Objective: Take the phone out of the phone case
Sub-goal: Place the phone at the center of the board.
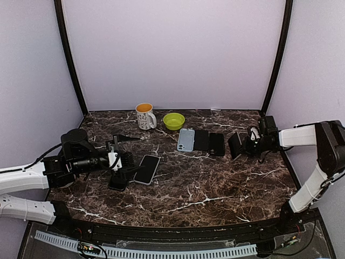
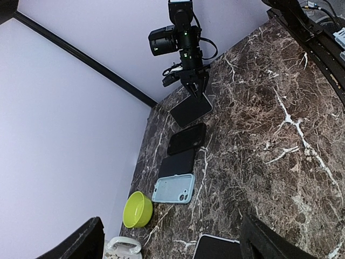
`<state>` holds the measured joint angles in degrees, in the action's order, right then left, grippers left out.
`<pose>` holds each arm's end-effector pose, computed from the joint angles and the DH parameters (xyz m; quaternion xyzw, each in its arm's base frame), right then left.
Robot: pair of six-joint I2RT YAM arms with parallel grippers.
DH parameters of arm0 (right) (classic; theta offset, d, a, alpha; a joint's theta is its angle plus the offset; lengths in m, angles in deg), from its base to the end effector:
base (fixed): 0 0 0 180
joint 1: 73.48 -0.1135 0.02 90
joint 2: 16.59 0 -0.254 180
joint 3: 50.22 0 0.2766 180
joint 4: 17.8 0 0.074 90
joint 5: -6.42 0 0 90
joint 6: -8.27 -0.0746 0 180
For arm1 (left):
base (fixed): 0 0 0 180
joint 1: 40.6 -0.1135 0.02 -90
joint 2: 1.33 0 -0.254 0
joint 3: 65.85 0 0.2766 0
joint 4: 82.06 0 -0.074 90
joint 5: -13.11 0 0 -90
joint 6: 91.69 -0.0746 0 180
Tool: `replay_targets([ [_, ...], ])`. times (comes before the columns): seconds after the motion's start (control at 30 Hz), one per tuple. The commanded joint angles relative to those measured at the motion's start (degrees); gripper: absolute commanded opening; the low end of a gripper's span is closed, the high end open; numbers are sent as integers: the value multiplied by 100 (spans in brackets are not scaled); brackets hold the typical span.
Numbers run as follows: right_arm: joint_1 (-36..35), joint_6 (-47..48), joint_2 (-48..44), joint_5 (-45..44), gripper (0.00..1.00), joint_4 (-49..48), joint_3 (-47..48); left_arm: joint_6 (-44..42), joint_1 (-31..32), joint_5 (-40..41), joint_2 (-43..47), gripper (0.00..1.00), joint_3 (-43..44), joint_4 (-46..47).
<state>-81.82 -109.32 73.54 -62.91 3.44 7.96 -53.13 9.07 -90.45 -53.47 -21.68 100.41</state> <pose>0.3340 0.0756 0.1060 0.1002 0.9298 0.2577 0.2430 0.1704 -0.2277 0.2616 0.6181 0.4057 -0.0771 0.6689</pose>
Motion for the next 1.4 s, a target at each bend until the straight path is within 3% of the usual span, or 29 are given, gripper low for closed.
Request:
replay_targets([
  [0.0,41,-369,368,369,0,-785,261,-36,5,49,-19,89,-94,134],
  [0.3,6,-686,939,1065,0,-1412,237,-41,4,62,-33,89,-96,143],
  [0.6,-173,-448,1142,1124,0,-1107,331,-32,2,34,-42,89,-77,117],
  [0.77,-170,-48,1119,590,16,-460,529,-32,2,7,-29,89,-70,108],
  [0.93,-168,242,993,220,23,-20,693,-46,1,-2,-14,89,-61,82],
  [1.13,-168,528,921,-195,43,410,979,-49,-1,-25,-1,89,-52,65],
  [1.37,-169,778,784,-603,51,831,1360,-56,1,-42,6,89,-44,41],
])
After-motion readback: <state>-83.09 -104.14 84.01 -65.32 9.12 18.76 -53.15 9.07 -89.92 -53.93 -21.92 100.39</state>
